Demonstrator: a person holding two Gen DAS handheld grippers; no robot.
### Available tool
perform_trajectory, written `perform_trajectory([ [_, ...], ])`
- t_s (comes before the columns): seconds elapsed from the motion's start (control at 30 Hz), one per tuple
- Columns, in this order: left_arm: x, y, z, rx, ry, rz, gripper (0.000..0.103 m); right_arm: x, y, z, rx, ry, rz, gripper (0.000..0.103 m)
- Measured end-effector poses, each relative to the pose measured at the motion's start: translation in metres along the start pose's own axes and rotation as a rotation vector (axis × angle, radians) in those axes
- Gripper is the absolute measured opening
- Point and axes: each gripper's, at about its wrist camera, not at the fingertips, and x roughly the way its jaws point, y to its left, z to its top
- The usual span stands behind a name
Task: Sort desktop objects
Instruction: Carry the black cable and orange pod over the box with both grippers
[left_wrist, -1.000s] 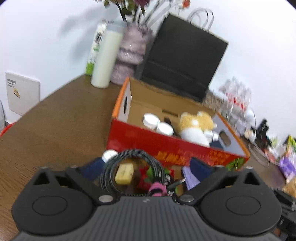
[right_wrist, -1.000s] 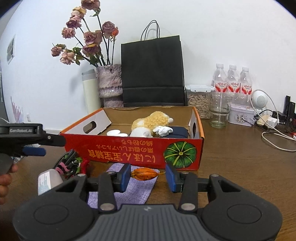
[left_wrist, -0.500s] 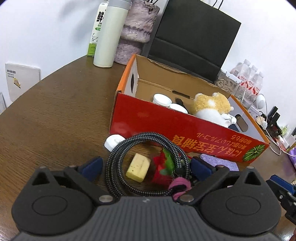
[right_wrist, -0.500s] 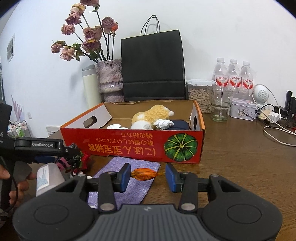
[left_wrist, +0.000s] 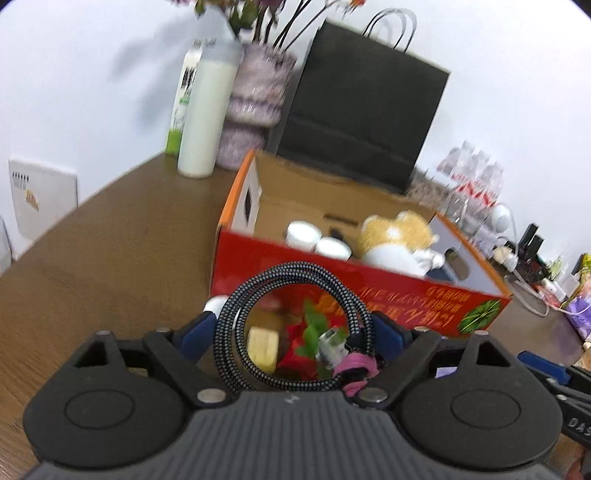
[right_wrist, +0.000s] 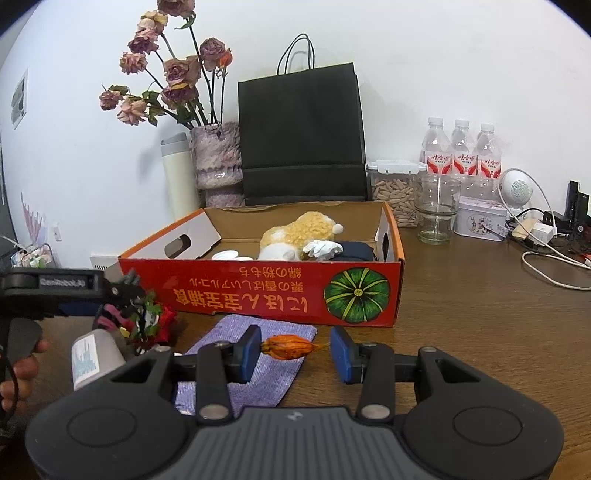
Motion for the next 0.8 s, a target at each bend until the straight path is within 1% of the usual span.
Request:
perform_trajectory([
  [0.1, -0.013, -0.007, 0.008, 0.018, -0.047, -0.017, 0.089, -0.004, 0.001, 0.004, -0.001, -0.018, 0.000, 0.040],
  [0.23, -0.022, -0.018, 0.022, 0.037, -0.091, -0.046, 0.089, -0.009, 0.003, 0.015, -0.009, -0.046, 0.002, 0.040],
  [0.43, -0.023, -0.038, 0.049, 0.087, -0.160, -0.061, 0.089, -0.010, 0.013, 0.043, -0.057, -0.115, 0.002, 0.040],
  [0.57, -0.013, -0.051, 0.066, 0.113, -0.200, -0.051, 0.089, -0.002, 0.020, 0.066, -0.069, -0.158, -0.008, 0.040],
  [0.67, -0.001, -0.057, 0.076, 0.119, -0.221, -0.044, 0.089, 0.012, 0.020, 0.082, -0.043, -0.184, -0.008, 0.040],
  [0.8, 0.020, -0.062, 0.083, 0.129, -0.235, -0.036, 0.089, 0.039, 0.013, 0.094, -0.015, -0.187, -0.009, 0.040],
])
